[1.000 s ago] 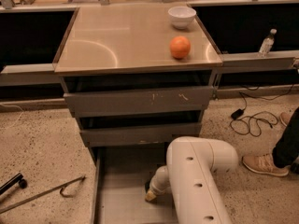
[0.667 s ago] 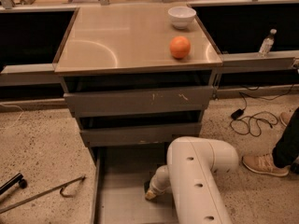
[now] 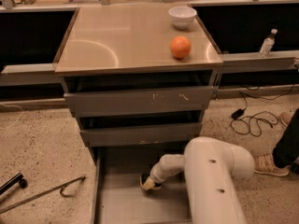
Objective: Pick sponge from bottom drawer and place on counter
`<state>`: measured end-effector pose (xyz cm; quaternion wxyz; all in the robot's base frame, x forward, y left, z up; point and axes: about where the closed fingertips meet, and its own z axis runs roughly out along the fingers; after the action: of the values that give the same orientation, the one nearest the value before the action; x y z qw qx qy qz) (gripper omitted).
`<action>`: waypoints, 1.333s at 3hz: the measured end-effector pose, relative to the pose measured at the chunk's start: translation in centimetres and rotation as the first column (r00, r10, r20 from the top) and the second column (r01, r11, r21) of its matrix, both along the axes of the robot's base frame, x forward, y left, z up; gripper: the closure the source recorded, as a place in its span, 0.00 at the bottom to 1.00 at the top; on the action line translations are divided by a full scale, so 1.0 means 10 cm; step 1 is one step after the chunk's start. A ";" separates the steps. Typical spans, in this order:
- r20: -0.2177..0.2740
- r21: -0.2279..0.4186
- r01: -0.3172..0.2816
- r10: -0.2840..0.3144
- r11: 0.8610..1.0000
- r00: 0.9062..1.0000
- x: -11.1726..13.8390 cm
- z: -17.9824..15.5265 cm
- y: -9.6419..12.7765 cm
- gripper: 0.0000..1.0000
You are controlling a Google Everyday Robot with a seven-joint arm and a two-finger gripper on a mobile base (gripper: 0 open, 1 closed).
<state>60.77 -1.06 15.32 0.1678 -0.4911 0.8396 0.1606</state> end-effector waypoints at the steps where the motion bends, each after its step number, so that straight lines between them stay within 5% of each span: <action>1: 0.027 0.183 0.077 -0.083 0.980 0.996 0.45 0.70 -0.18 1.00; 2: 0.050 0.373 0.040 -0.063 0.927 0.997 0.46 1.44 -0.29 1.00; 3: 0.085 0.474 -0.102 0.070 0.875 0.994 0.19 1.93 -0.27 1.00; 4: 0.052 0.500 -0.178 0.175 0.847 0.983 -0.10 1.98 -0.21 1.00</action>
Offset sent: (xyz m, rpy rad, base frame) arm -0.0250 -0.0340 0.2483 0.6318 -0.0344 0.3297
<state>59.73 -3.19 35.17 0.2762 -0.5057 0.7197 0.3874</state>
